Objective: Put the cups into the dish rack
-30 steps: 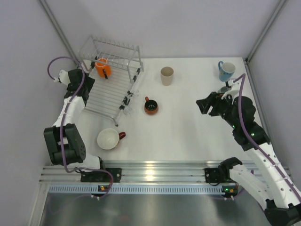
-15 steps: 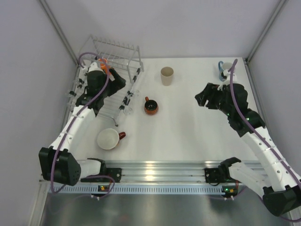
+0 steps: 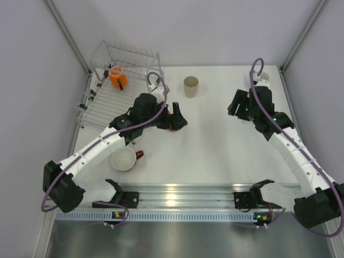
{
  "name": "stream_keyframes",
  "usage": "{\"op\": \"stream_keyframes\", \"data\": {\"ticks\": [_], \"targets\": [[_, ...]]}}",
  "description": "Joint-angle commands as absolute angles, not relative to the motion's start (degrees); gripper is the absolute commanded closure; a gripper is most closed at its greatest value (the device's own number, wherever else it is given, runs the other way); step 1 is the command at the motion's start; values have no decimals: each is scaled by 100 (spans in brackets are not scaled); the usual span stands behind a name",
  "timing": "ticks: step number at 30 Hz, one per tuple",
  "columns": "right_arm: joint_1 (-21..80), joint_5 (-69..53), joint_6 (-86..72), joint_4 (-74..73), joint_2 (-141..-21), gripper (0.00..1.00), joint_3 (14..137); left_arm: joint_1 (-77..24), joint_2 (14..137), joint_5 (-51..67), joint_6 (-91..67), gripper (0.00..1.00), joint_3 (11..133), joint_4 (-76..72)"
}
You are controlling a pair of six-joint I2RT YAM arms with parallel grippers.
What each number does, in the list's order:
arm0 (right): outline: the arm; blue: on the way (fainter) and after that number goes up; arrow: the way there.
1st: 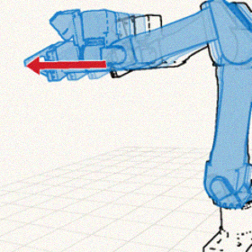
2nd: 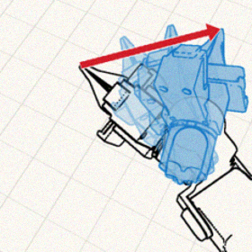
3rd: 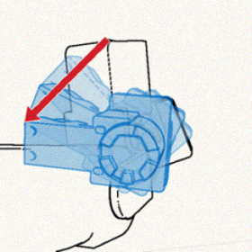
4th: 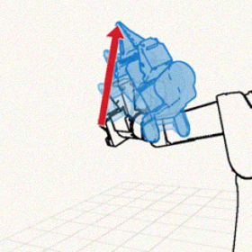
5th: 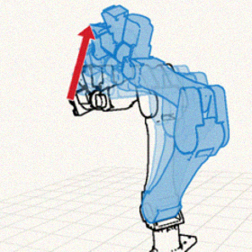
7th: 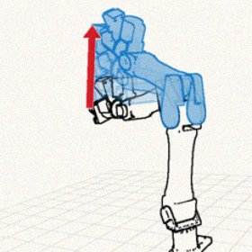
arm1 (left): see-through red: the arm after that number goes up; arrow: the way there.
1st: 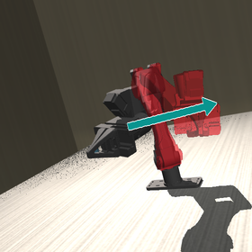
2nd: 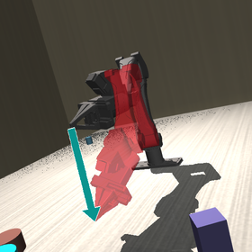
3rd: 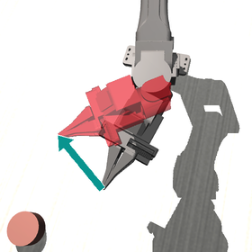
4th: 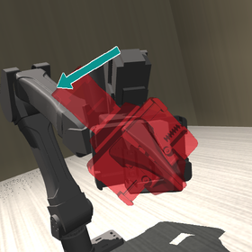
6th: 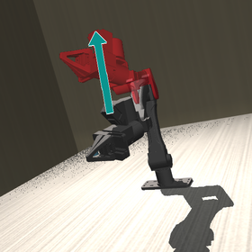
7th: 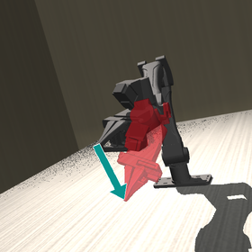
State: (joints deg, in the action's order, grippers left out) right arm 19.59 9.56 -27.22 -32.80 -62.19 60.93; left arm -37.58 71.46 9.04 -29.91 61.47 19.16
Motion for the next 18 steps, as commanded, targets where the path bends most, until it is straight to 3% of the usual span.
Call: {"op": "stream_keyframes", "data": {"ticks": [1, 10, 14, 18], "targets": [[1383, 1030, -2804, -3121, -6459, 35, 6319, -3771, 6917, 1090, -2716, 2, 6030, 1951], [-147, 1309, -3006, -2945, -7619, 37, 6829, -3771, 6654, 1608, -2724, 2, 5872, 1706], [-413, 1547, -2997, -2901, -8173, 38, 7119, -3771, 6338, 1609, -2804, 2, 5687, 1529], [-632, 1004, -2251, -2356, -8717, 37, 7757, -3762, 5995, 1372, -2663, 2, 5625, 1477]]}}
